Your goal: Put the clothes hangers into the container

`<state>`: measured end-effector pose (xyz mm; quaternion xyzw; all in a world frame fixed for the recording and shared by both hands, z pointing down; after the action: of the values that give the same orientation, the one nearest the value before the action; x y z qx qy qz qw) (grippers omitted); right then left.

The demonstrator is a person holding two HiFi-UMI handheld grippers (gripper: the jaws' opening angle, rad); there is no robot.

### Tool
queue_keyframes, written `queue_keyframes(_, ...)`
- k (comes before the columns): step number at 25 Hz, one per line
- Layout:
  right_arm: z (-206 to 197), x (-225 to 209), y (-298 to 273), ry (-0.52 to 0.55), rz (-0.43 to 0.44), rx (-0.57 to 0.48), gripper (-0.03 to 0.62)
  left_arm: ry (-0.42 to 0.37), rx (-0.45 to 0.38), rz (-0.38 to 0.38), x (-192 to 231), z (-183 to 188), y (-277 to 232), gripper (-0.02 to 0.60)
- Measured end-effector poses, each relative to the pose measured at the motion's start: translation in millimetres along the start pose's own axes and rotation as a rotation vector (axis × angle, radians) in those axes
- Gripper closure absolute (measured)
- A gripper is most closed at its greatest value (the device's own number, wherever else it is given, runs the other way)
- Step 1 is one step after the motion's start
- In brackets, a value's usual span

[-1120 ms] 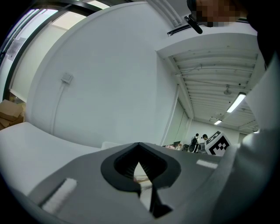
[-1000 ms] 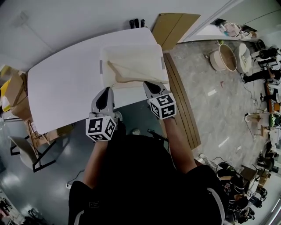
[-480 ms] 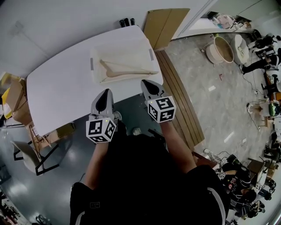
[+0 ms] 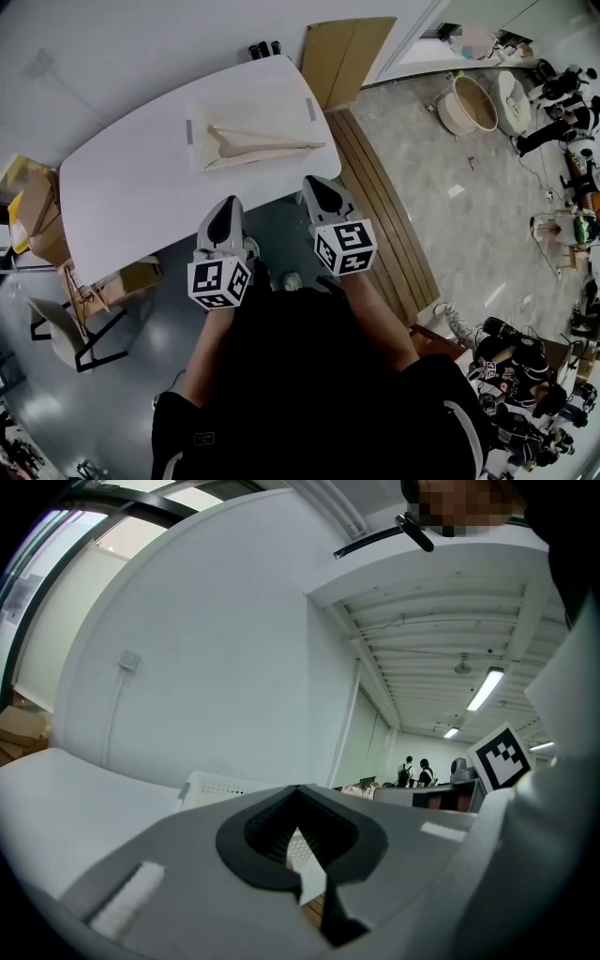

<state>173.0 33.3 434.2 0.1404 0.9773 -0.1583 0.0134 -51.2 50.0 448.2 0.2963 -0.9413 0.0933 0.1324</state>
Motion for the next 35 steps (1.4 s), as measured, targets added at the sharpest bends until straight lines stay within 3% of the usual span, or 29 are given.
queue_keyframes(22, -19, -7, 71, -0.006, 0.055, -0.051, 0.579, -0.073, 0.018, 0.041, -70, -14, 42, 0.575)
queue_keyframes(35, -13, 25, 75, 0.004, 0.053, -0.065, 0.579, -0.061, 0.0, -0.006, -56, -5, 51, 0.575)
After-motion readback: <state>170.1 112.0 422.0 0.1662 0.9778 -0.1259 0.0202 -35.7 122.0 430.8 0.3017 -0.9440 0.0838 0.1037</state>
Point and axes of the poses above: the fingertips, and each gripper's own axes: y backward along the fingers, x to its left, z out of its top, the point moved 9 cm from there along y, backward along the fingers, and after that the axes turned 8 degrees about -z, right-handed, at the moved point
